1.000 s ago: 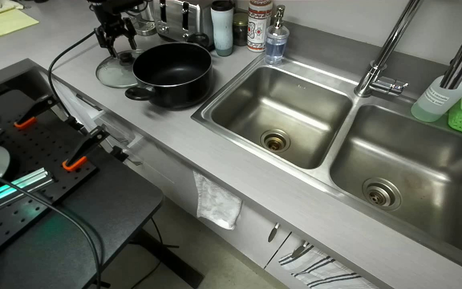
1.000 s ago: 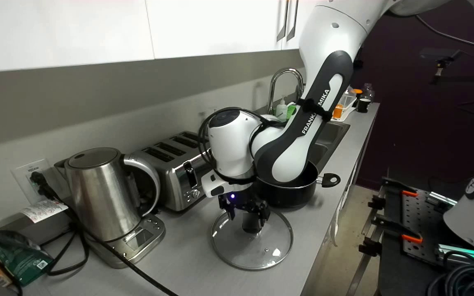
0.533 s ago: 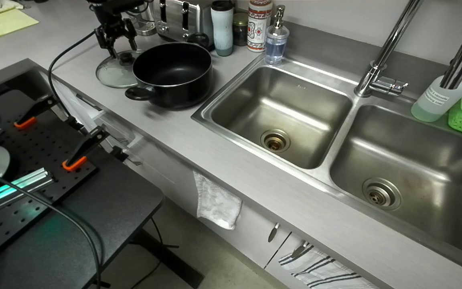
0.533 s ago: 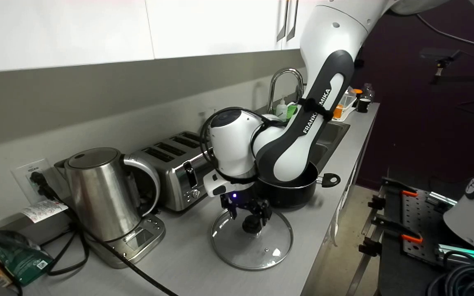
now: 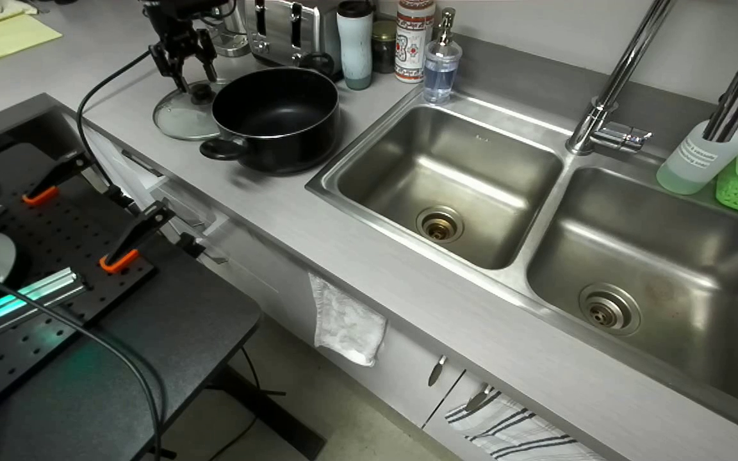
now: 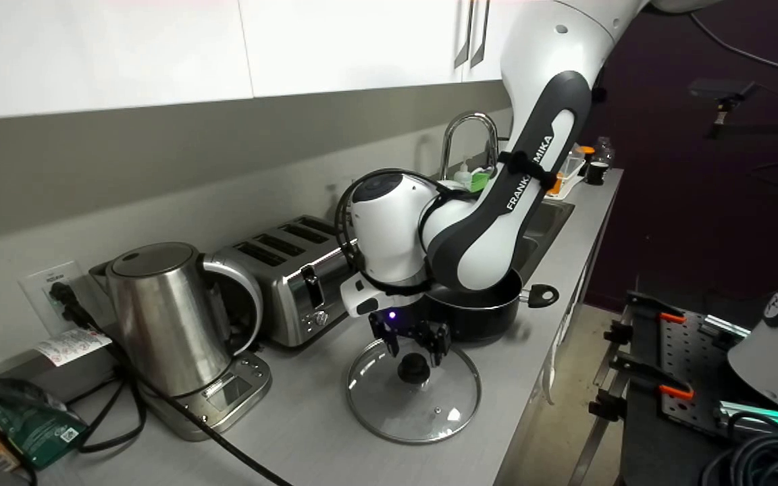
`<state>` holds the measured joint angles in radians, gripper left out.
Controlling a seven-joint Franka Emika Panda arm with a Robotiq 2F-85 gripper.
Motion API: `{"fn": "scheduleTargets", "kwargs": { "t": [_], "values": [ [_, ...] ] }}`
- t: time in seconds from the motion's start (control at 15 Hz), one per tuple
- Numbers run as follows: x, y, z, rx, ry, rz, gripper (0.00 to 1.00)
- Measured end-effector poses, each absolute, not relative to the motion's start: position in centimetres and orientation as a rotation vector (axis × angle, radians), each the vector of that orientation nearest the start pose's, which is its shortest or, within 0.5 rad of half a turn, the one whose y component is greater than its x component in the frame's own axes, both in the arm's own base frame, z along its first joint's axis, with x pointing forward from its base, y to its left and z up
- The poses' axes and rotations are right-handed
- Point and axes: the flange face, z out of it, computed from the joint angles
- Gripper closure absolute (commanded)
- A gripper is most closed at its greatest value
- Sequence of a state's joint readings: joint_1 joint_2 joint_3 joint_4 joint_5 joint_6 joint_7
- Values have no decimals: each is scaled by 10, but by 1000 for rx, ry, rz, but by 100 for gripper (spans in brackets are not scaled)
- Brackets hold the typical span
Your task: Put the lid on the pot
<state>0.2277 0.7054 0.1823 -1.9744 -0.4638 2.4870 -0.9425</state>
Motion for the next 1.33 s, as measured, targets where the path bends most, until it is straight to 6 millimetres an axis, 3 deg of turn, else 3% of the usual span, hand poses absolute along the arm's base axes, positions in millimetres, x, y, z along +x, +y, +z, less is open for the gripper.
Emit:
{"fn": "scheduleTargets", "kwargs": {
  "t": [0.2,0.4,0.53,0.73,0.87,0.93,1.07,1.33],
  "values": [
    [527,233,97,1995,2301,-329,73],
    [526,232,100,1993,2295,-370,84],
    [526,232,106,1990,2289,-385,98],
    [526,231,108,1988,2286,-399,100],
    [526,231,108,1988,2286,-402,95],
    [526,231,108,1988,2286,-404,75],
    [526,231,108,1987,2286,-408,69],
    [524,232,108,1984,2289,-424,42]
  ]
}}
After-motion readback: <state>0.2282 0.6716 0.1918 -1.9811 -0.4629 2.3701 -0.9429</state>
